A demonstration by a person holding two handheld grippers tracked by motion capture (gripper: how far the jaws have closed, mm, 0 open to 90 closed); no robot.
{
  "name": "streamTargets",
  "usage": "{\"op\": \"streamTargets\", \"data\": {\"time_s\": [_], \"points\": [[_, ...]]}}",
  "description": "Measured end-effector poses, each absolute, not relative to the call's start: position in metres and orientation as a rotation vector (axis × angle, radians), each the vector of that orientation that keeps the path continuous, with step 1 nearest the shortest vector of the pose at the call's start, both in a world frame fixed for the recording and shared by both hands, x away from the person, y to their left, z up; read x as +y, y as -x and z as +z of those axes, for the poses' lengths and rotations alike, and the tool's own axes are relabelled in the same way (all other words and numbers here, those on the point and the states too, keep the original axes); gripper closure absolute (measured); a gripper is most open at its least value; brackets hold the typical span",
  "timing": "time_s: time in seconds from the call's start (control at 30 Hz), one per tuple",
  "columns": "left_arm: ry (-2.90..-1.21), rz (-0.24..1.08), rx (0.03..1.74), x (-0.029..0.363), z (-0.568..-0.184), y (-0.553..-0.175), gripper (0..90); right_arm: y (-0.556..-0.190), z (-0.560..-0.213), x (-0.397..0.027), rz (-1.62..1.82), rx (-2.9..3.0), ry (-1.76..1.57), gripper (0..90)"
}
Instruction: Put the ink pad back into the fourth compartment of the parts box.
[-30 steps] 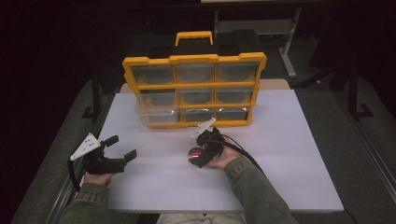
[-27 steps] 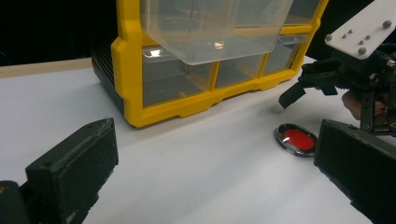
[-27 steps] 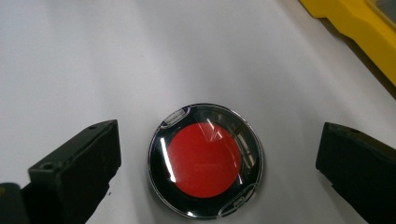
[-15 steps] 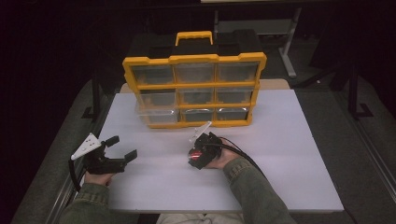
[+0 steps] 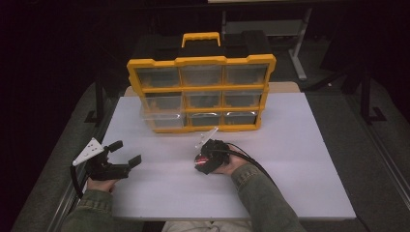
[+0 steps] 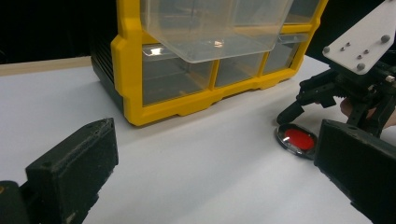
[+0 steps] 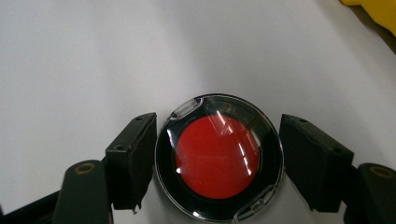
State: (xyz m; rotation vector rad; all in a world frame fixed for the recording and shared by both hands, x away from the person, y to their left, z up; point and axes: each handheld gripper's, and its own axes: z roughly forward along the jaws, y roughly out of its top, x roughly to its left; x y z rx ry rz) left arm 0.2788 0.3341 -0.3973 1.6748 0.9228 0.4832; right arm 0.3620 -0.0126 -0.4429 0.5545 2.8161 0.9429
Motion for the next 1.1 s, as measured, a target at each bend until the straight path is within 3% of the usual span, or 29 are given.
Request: {"op": "streamTargets", "data": {"time_s": [0.47, 1.1], "points": [[-1.663, 0.494, 0.927, 0.336, -0.397, -0.278, 0.0, -0.364, -0.430, -0.023, 0.981, 2.799, -0.603, 29.0], [-1.657, 0.516, 0.918, 0.336, -0.395, -0.275, 0.0, -0.358, -0.369, -0.046, 1.084, 2.742, -0.623, 28.9]]}}
